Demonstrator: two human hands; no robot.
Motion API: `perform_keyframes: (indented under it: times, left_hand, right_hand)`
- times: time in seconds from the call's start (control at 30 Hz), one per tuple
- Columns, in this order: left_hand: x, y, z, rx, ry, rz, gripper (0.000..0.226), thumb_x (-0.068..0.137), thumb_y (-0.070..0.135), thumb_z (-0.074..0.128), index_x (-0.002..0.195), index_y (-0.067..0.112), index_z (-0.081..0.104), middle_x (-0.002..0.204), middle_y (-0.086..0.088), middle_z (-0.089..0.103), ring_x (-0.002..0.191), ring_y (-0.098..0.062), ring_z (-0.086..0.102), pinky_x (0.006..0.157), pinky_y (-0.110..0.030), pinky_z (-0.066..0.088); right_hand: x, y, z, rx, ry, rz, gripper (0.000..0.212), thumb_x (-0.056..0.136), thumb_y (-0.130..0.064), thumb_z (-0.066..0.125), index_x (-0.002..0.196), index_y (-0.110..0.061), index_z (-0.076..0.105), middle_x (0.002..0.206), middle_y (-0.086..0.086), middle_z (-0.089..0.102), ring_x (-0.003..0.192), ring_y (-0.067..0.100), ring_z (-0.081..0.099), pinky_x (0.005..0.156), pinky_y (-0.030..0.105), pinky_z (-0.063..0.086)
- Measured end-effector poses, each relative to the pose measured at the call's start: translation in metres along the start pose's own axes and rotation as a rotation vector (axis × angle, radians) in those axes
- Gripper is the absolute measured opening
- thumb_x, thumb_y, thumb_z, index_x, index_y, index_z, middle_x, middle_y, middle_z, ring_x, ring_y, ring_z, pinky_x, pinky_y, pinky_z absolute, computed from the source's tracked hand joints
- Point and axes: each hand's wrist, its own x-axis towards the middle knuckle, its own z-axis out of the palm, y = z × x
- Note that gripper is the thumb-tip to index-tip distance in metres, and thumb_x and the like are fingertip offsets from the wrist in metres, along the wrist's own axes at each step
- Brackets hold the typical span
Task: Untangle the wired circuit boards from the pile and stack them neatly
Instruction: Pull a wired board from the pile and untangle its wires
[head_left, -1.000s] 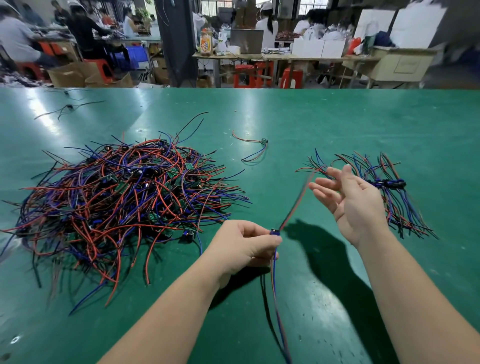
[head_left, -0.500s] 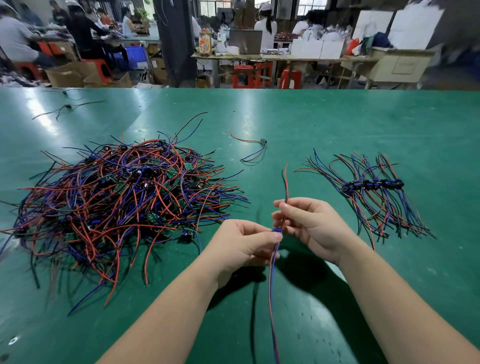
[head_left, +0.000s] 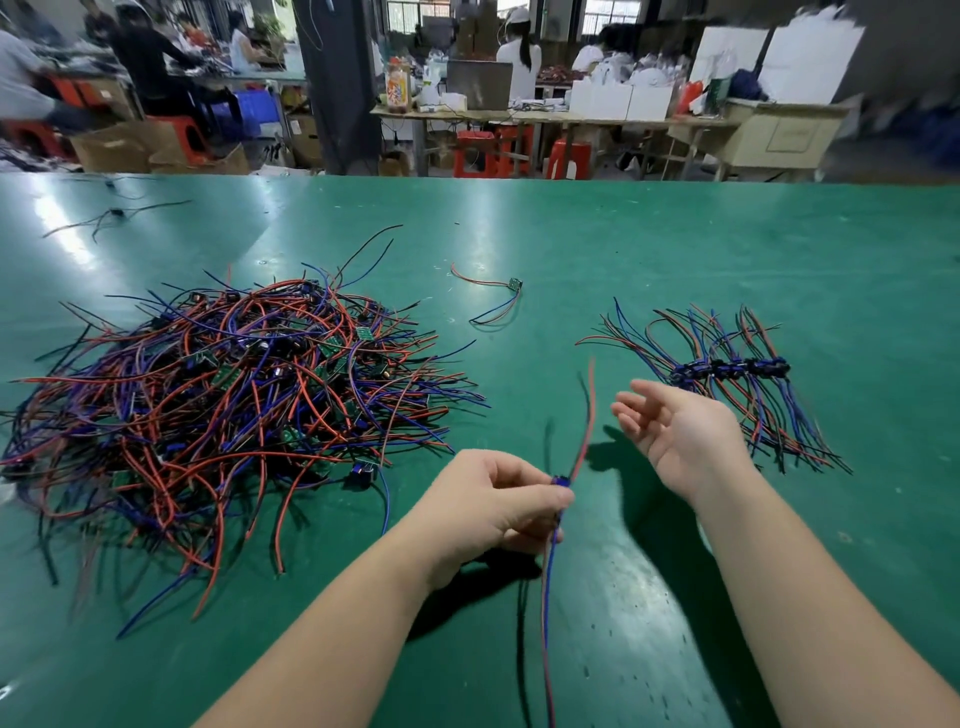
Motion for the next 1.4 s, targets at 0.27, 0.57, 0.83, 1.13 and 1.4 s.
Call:
perform_keyframes:
  times: [0.27, 0.57, 0.83, 1.13, 1.4]
  left_hand:
    - [0.014, -0.008, -0.002, -0.093, 0.329, 0.148, 0.009, 0.088, 0.011, 0.066, 0.081, 0.005, 0.066, 0.066, -0.007, 0.067, 0.051, -0.012, 0.064, 0.049, -0.020, 0.053]
    - [0.014, -0.007, -0.001, -0.007, 0.212, 0.189, 0.023, 0.099, 0.009, 0.046, 0.091, 0.012, 0.067, 0.082, -0.008, 0.068, 0.064, -0.017, 0.065, 0.059, -0.027, 0.056]
    - [0.016, -0.008, -0.003, -0.004, 0.263, 0.133, 0.020, 0.099, 0.008, 0.045, 0.094, 0.015, 0.062, 0.090, -0.007, 0.068, 0.057, -0.010, 0.067, 0.054, -0.022, 0.055]
    - [0.017, -0.006, -0.004, 0.040, 0.308, 0.108, 0.021, 0.097, 0.008, 0.048, 0.089, 0.018, 0.064, 0.092, -0.008, 0.069, 0.059, -0.015, 0.068, 0.054, -0.026, 0.056]
    - [0.011, -0.002, -0.024, 0.718, 0.568, 0.413, 0.027, 0.089, 0.010, 0.056, 0.112, 0.010, 0.069, 0.101, 0.000, 0.072, 0.093, -0.014, 0.066, 0.090, -0.026, 0.049]
  right_hand:
    - [-0.037, 0.029, 0.021, -0.474, -0.354, -0.138, 0.007, 0.091, -0.010, 0.061, 0.087, -0.005, 0.059, 0.068, 0.010, 0.063, 0.048, 0.017, 0.058, 0.045, 0.022, 0.047]
    - [-0.042, 0.035, 0.024, -0.681, -0.391, -0.224, 0.018, 0.078, 0.002, 0.071, 0.093, -0.007, 0.066, 0.075, 0.013, 0.068, 0.059, 0.022, 0.064, 0.058, 0.032, 0.055]
    - [0.006, 0.005, 0.014, -0.680, -0.083, -0.268, 0.014, 0.081, 0.004, 0.060, 0.089, -0.007, 0.061, 0.069, 0.006, 0.062, 0.045, 0.016, 0.057, 0.042, 0.022, 0.046]
    - [0.062, -0.015, -0.035, -1.485, 0.256, -0.524, 0.022, 0.083, -0.016, 0.062, 0.105, -0.016, 0.065, 0.103, 0.010, 0.062, 0.102, 0.030, 0.053, 0.083, 0.036, 0.046]
    - [0.053, -0.012, -0.022, -1.664, 0.331, -0.532, 0.030, 0.087, -0.027, 0.061, 0.114, -0.014, 0.067, 0.117, 0.013, 0.052, 0.110, 0.034, 0.048, 0.094, 0.040, 0.038]
